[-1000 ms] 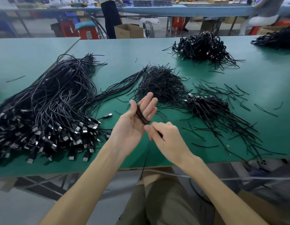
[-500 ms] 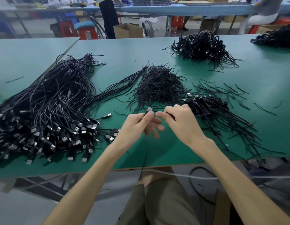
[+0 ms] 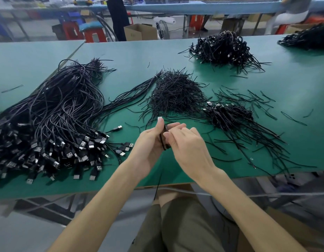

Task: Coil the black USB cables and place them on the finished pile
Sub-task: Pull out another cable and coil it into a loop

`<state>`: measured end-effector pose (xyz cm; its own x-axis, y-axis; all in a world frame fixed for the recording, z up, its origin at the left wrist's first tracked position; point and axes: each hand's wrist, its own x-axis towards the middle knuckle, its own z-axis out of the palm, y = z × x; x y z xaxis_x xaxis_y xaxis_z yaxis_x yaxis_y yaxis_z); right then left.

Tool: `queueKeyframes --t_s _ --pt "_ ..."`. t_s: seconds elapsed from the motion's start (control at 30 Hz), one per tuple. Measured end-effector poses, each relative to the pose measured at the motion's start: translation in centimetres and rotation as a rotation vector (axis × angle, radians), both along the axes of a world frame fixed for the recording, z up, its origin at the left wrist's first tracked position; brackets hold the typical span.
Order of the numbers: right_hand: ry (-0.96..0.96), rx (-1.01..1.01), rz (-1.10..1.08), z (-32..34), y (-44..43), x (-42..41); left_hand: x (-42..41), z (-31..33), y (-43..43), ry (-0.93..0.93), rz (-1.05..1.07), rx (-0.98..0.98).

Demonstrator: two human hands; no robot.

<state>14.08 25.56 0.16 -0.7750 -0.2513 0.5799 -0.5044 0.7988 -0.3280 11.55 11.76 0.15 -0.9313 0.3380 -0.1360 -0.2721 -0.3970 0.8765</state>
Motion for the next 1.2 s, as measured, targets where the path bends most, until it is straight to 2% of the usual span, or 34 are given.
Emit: queueKeyframes --t_s 0.2,0.37,0.47,0.6,0.8,0.97,1.2 --pt "-0.171 -0.132 0.004 -1.1 0.0 0.5 0.0 0.7 1.0 -0.272 0.144 0.248" --pt "-0.341 -0.283 0.011 -1.5 0.0 0.3 -0.5 1.1 0.9 -0.342 0.252 0.401" --pt "-0.406 -0.31 0.011 -1.6 -0.1 0.0 -0.7 1.3 1.0 -0.305 0.258 0.456" --pt "-0.461 -0.323 -0.007 -1.5 -0.4 -0.2 -1.0 1.0 0.6 -0.195 0.235 0.436" --pt "-0.569 -0.552 0.051 -0.7 -0.5 -0.5 -0.4 -0.2 1.4 -0.051 0.155 0.301" --pt "-0.505 -0.639 0.078 -0.4 -0.1 -0.8 0.0 -0.4 1.2 0.02 0.032 0.242" --pt "-0.385 -0.592 0.046 -0.7 0.4 -0.8 0.3 0.5 0.4 0.181 0.002 -0.02"
